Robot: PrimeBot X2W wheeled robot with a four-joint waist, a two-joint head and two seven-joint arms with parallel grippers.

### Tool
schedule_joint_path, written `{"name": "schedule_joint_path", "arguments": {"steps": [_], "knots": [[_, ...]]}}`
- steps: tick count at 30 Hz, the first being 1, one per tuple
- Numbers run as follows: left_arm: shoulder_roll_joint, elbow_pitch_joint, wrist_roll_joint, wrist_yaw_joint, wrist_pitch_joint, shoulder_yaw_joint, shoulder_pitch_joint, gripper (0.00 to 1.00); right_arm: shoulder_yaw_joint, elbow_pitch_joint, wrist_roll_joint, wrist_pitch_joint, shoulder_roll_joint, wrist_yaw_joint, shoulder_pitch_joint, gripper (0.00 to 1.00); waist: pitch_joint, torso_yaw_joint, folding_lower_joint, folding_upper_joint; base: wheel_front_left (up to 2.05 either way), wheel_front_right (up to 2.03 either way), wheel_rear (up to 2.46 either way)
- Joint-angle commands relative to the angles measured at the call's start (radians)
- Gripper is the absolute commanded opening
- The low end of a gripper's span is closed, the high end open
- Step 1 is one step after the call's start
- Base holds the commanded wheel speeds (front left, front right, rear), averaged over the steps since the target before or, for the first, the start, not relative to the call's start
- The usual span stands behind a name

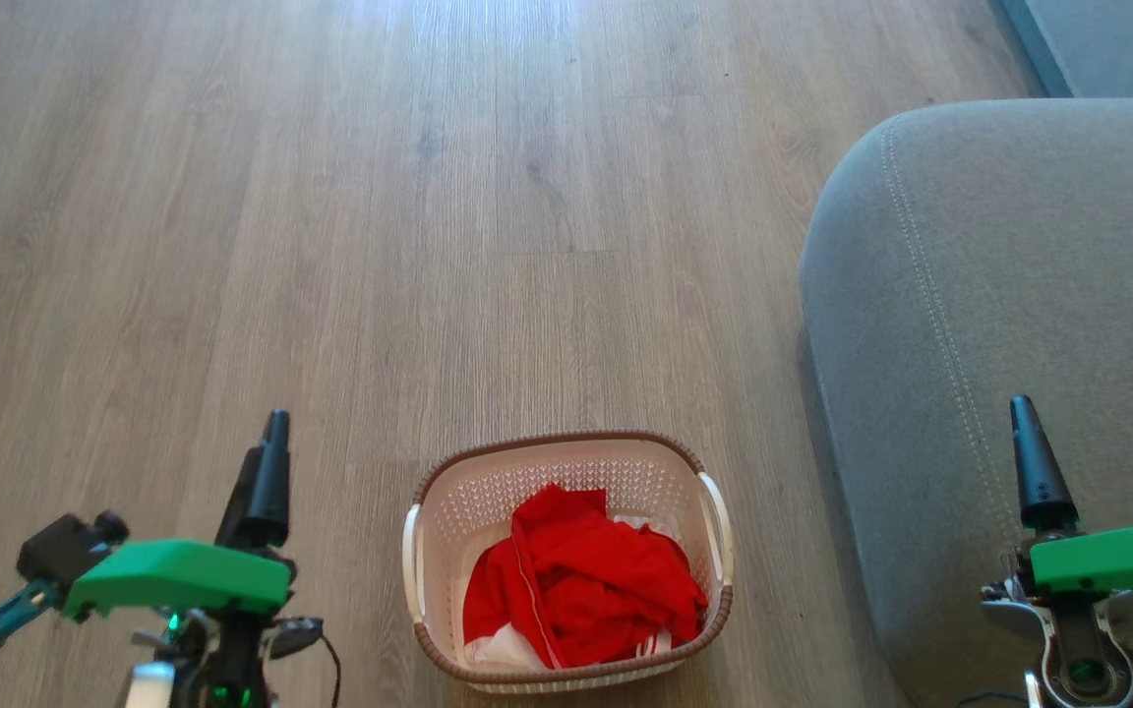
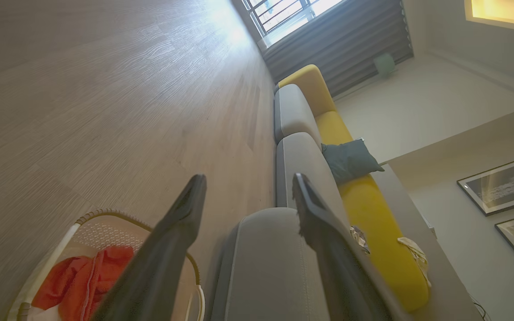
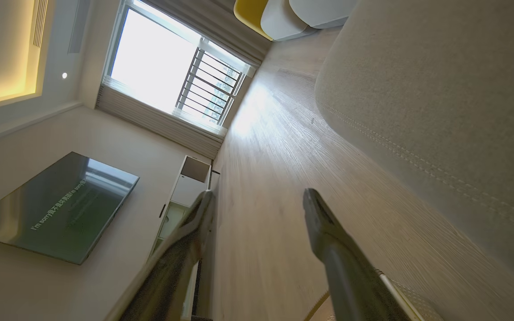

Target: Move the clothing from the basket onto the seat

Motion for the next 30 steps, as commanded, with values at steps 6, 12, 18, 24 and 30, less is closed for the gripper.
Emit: {"name": "schedule_joint_path", "arguments": {"steps": [6, 12, 18, 24, 30], "knots": [[0.009, -0.077, 0.137, 0.061, -0.025, -0.049, -0.065, 1.00, 0.023, -0.072, -0.121, -0.028, -0.004, 0.004, -0.048, 1.00, 0.001, 0.002, 0.0000, 0.0000, 0.00, 0.00, 0.00], [0.010, -0.102, 0.230, 0.113, -0.042, -0.098, -0.074, 1.00, 0.046, -0.097, -0.229, -0.045, -0.004, 0.004, -0.051, 1.00, 0.002, 0.002, 0.0000, 0.0000, 0.00, 0.00, 0.00], [0.011, -0.090, 0.312, 0.147, -0.060, -0.127, -0.073, 1.00, 0.066, -0.106, -0.352, -0.063, -0.004, 0.004, -0.055, 1.00, 0.001, 0.004, 0.0000, 0.0000, 0.00, 0.00, 0.00], [0.014, -0.018, 0.355, 0.129, -0.077, -0.146, -0.066, 1.00, 0.086, -0.077, -0.470, -0.081, -0.005, 0.005, -0.059, 1.00, -0.001, 0.005, 0.0000, 0.0000, 0.00, 0.00, 0.00], [0.012, 0.098, 0.404, 0.109, -0.095, -0.149, -0.073, 1.00, 0.107, -0.031, -0.571, -0.099, -0.005, 0.005, -0.066, 1.00, -0.006, 0.006, 0.0000, 0.0000, 0.00, 0.00, 0.00]]}}
